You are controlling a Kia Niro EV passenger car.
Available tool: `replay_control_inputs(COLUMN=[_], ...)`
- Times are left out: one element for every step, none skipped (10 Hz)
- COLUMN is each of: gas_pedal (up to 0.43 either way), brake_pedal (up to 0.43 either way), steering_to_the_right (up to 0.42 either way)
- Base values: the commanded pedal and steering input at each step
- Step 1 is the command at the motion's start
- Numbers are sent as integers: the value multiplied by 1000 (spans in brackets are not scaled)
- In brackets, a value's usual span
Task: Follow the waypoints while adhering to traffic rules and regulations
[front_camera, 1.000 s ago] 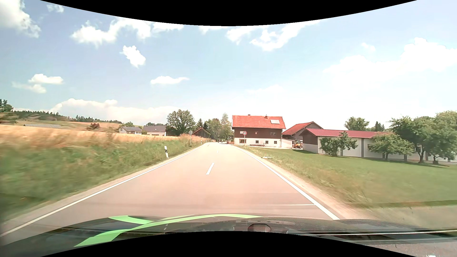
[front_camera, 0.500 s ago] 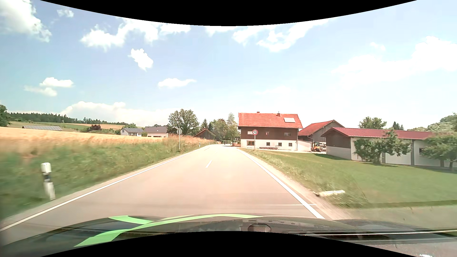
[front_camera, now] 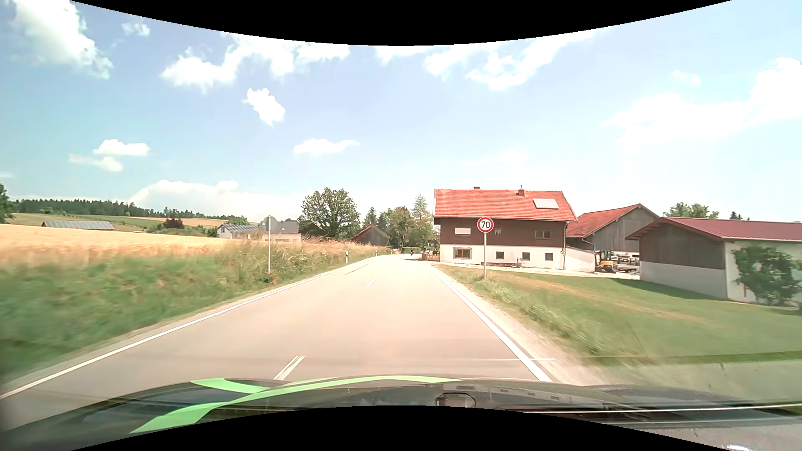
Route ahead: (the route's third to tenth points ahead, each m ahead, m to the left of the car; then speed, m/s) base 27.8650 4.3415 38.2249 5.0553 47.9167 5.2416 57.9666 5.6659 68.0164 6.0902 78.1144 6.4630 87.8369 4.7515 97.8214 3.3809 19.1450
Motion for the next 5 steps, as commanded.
replay_control_inputs(gas_pedal=[0, 0, 0, 0, 0], brake_pedal=[0, 0, 0, 0, 0], steering_to_the_right=[-25, -24, -21, -18, -17])
